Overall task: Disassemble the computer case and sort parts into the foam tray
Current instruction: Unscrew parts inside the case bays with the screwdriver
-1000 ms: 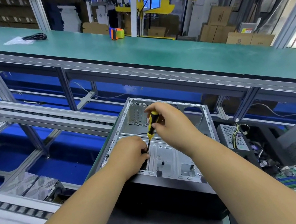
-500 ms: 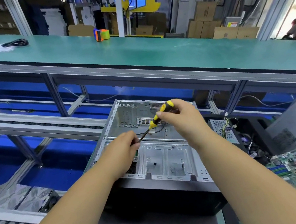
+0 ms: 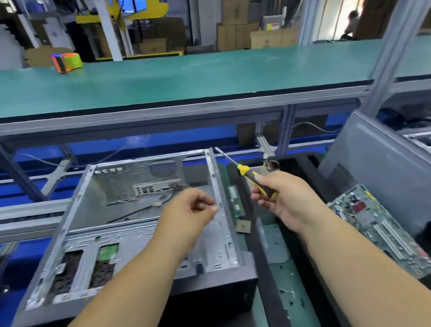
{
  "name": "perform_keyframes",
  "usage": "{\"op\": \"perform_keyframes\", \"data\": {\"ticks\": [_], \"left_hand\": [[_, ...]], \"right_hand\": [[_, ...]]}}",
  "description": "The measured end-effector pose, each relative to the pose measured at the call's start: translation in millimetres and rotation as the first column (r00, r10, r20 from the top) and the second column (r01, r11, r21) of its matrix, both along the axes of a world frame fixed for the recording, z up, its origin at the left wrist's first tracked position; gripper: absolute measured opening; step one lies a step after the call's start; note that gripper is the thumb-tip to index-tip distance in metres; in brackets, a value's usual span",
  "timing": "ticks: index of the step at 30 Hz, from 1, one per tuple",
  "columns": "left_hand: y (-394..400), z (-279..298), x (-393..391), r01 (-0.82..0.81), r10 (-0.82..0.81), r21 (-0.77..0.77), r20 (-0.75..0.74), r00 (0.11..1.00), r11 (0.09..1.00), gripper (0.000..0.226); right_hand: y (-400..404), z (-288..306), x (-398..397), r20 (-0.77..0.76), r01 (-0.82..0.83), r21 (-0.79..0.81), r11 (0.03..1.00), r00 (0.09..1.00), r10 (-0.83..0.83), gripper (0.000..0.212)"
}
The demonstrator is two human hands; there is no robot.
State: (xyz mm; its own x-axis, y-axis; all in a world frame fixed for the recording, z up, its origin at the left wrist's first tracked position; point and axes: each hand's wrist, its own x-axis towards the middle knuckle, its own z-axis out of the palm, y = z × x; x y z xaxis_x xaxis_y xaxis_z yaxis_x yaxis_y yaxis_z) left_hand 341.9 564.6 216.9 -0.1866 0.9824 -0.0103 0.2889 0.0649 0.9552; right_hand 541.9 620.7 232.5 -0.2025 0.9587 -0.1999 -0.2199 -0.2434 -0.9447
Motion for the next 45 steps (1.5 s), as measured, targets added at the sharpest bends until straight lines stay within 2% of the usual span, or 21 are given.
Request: {"op": "perform_keyframes", "data": {"ticks": [2, 3, 6, 9, 11, 14, 17, 19, 23, 27, 30, 32, 34, 39, 42, 45], "left_hand": [[9, -6, 32, 0.145, -0.146, -0.021, -0.238, 0.960, 0.989, 0.015], [12, -8, 48, 0.214, -0.214, -0.040, -0.376, 0.902, 0.976, 0.016], [21, -10, 94, 0.336, -0.319, -0.122, -0.708, 0.630, 0.934, 0.017], [31, -12, 127, 0.370, -0.402, -0.249, -0.808, 0.430, 0.895, 0.022], [36, -15, 142, 0.361, -0.448, -0.326, -0.829, 0.336, 0.874, 0.029], [42, -22, 156, 0.328, -0.467, -0.373, -0.839, 0.279, 0.868, 0.036], [41, -28, 160, 0.326, -0.409, -0.326, -0.883, 0.231, 0.888, 0.037], [40, -29, 157, 0.327, -0.394, -0.305, -0.883, 0.255, 0.895, 0.037], [34, -19, 142, 0.309, -0.339, -0.211, -0.824, 0.454, 0.927, 0.025], [20, -6, 113, 0.254, -0.184, -0.032, -0.775, 0.605, 0.967, 0.013], [6, 2, 73, 0.170, -0.055, 0.090, -0.716, 0.696, 0.981, 0.014], [-4, 5, 42, 0.098, 0.016, 0.131, -0.676, 0.737, 0.987, 0.019], [-16, 7, 9, 0.033, 0.065, 0.138, -0.648, 0.759, 0.990, 0.027], [-46, 9, -74, -0.078, 0.135, 0.118, -0.624, 0.770, 0.990, 0.042], [-64, 7, -127, -0.163, 0.176, 0.078, -0.619, 0.765, 0.984, 0.053], [-76, 2, -178, -0.286, 0.209, 0.001, -0.686, 0.697, 0.958, 0.066]], "right_hand": [[0, -5, 18, 0.042, -0.038, 0.009, 0.999, 0.998, 0.037, 0.005], [-1, -8, 26, 0.053, -0.051, 0.010, 0.999, 0.997, 0.051, 0.007], [-2, -18, 56, 0.094, -0.098, 0.037, 0.995, 0.991, 0.094, 0.017], [-1, -27, 83, 0.127, -0.101, 0.037, 0.994, 0.987, 0.095, 0.022], [3, -32, 97, 0.159, -0.091, 0.025, 0.996, 0.984, 0.086, 0.021], [10, -40, 111, 0.233, -0.057, -0.004, 0.998, 0.971, 0.056, 0.021], [15, -44, 118, 0.249, -0.021, -0.015, 1.000, 0.968, 0.024, 0.018], [20, -47, 120, 0.239, 0.002, -0.037, 0.999, 0.971, 0.006, 0.018], [25, -49, 115, 0.370, -0.025, -0.013, 1.000, 0.929, 0.028, 0.016], [22, -45, 88, 0.431, -0.119, 0.044, 0.992, 0.898, 0.089, 0.007], [15, -41, 56, 0.475, -0.191, 0.063, 0.979, 0.869, 0.139, 0.004], [9, -40, 34, 0.475, -0.203, 0.049, 0.978, 0.866, 0.156, 0.010], [1, -39, 11, 0.510, -0.205, 0.048, 0.977, 0.847, 0.153, 0.018], [-20, -40, -40, 0.704, -0.179, 0.071, 0.981, 0.706, 0.078, 0.044], [-27, -38, -61, 0.824, -0.173, 0.041, 0.984, 0.563, 0.065, 0.044], [-32, -36, -75, 0.887, -0.169, 0.038, 0.985, 0.459, 0.044, 0.040]]}}
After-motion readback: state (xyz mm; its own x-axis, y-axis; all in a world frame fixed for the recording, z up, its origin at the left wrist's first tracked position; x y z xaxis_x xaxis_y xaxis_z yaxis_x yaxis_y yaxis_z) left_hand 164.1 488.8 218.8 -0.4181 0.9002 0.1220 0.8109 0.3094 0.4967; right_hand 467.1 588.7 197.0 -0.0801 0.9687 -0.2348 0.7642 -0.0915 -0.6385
